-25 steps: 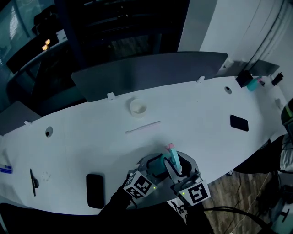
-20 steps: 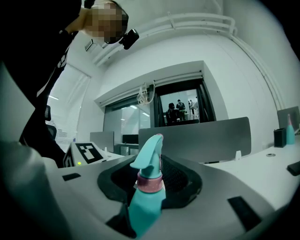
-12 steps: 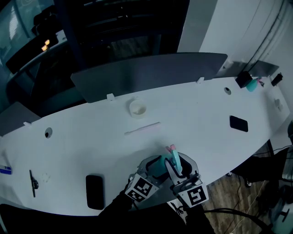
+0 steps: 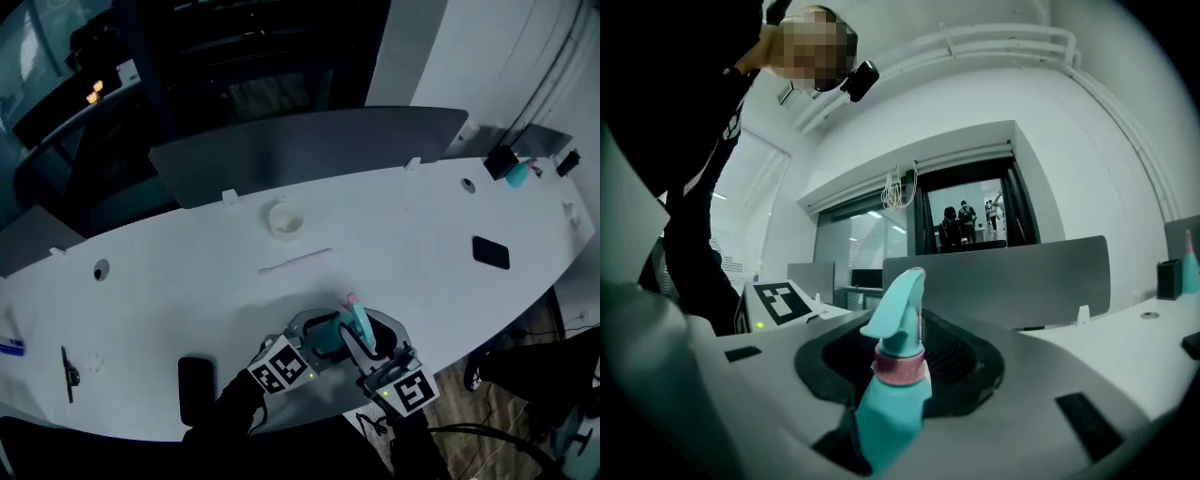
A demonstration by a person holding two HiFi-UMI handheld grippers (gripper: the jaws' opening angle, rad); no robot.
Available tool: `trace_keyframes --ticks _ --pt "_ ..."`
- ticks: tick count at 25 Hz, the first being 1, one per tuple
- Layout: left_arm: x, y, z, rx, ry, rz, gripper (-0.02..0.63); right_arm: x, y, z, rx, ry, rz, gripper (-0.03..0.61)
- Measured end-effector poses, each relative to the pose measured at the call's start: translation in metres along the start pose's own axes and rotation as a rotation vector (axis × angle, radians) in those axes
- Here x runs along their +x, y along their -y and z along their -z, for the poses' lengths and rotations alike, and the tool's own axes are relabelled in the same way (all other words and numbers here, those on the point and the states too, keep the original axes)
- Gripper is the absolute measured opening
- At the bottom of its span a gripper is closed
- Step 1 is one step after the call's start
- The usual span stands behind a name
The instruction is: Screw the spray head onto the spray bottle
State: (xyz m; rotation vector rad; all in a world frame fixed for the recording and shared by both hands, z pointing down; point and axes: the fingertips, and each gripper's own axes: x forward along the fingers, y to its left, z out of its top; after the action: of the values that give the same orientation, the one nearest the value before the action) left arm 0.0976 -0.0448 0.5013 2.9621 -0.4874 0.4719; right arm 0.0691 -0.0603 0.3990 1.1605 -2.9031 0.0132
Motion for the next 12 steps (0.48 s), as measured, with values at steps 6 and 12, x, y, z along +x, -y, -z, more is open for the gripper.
trace_keyframes --ticks 6,12 --pt "-0.01 -0.003 0.001 -0.165 0.065 -0.526 0.328 0.002 -0.005 0.0 -0.05 0.026 0.123 0.141" --pt "-0.01 -0.003 0.0 -0.021 0.043 -0.204 0.367 0.003 -0.007 0.003 -0.012 -0.006 0.038 0.141"
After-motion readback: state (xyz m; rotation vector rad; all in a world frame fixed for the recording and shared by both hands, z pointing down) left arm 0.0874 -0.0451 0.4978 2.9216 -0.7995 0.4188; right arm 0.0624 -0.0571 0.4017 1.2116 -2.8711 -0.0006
